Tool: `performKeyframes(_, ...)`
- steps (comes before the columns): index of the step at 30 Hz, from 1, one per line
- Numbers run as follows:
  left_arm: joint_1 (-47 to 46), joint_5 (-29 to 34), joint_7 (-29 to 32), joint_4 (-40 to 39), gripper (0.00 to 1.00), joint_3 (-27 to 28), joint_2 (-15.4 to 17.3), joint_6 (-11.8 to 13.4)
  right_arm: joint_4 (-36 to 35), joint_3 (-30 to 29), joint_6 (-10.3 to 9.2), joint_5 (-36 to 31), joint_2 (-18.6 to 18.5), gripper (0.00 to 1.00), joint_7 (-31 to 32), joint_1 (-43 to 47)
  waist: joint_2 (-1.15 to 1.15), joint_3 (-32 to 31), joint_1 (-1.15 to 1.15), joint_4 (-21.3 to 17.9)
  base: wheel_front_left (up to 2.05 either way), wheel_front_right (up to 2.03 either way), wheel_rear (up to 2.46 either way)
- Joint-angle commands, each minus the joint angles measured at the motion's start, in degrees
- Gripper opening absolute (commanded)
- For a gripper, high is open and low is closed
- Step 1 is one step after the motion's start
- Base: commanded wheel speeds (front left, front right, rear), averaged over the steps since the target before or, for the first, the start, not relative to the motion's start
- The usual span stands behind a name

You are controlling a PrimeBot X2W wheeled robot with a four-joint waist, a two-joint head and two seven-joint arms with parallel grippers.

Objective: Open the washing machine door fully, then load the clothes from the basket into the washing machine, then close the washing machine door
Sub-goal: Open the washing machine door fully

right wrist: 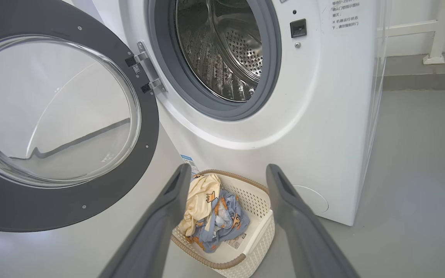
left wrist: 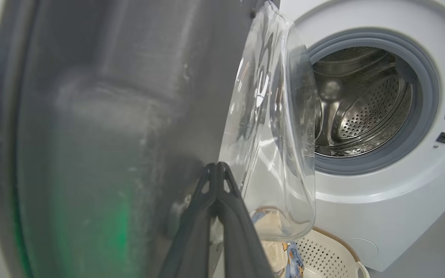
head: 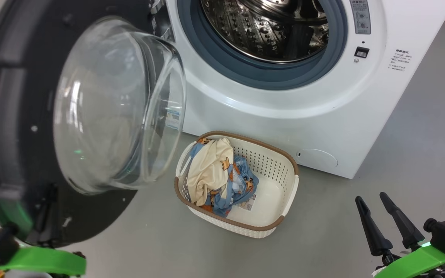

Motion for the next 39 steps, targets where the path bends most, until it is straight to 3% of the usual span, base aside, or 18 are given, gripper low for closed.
performKeyframes(1,-3.4,-0.3,-0.6,0.4,0.0,4.0,3.0,0.9,-1.1,1.5,0.09,-0.3,-0.5,1.0,-0.7,-1.7,0.0,0.5,0.0,0.0,0.0,0.0,0.0)
performKeyframes(17,-12.5,2.4,-0.8,12.9,0.0,11.4,6.3,-0.8,-0.9,2.0,0.09,-0.7,-0.9,1.0,-0.7,-3.1,0.0,2.9,0.0,0.0,0.0,0.0,0.0)
performKeyframes(39,-23.9,10.8,-0.8,29.0,0.0,22.4,8.7,-5.9,-1.1,2.0,0.09,-2.0,-1.6,1.0,-0.7,-5.2,0.0,7.1,0.0,-1.6,0.0,0.0,0.0)
